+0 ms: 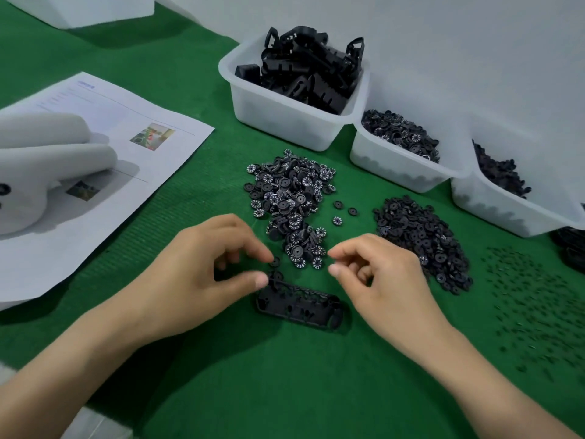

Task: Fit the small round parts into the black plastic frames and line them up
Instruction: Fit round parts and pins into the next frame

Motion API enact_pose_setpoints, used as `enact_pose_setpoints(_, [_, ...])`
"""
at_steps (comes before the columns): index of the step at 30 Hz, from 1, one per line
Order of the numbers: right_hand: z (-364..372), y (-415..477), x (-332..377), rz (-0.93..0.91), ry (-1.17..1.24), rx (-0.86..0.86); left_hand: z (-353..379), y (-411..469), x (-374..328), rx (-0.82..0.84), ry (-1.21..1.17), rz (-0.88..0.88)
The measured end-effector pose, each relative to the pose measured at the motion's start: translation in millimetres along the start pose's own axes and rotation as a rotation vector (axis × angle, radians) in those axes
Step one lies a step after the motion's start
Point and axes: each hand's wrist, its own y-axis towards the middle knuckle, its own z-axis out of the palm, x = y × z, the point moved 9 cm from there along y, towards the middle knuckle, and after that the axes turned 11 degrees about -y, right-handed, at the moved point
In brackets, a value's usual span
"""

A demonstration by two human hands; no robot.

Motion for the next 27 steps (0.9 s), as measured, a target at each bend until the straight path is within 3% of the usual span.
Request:
enact_pose_setpoints(6, [14, 12, 16, -0.05, -0.18, 0.064, 17, -12, -3, 0.155, 0.141, 0.02])
enact_pose_setpoints(11, [13, -7, 11, -0.038, -0.062, 0.143, 10, -22, 1, 0.137, 0.109, 0.002])
enact_pose_setpoints(19, [14, -2, 14, -0.057, -0.082, 0.146, 18, -23, -1, 0.148, 0.172, 0.02])
enact_pose_setpoints(27, [21, -11, 64, -0.336, -0.049, 0.236, 15, -25, 1, 0.14, 0.166, 0.027])
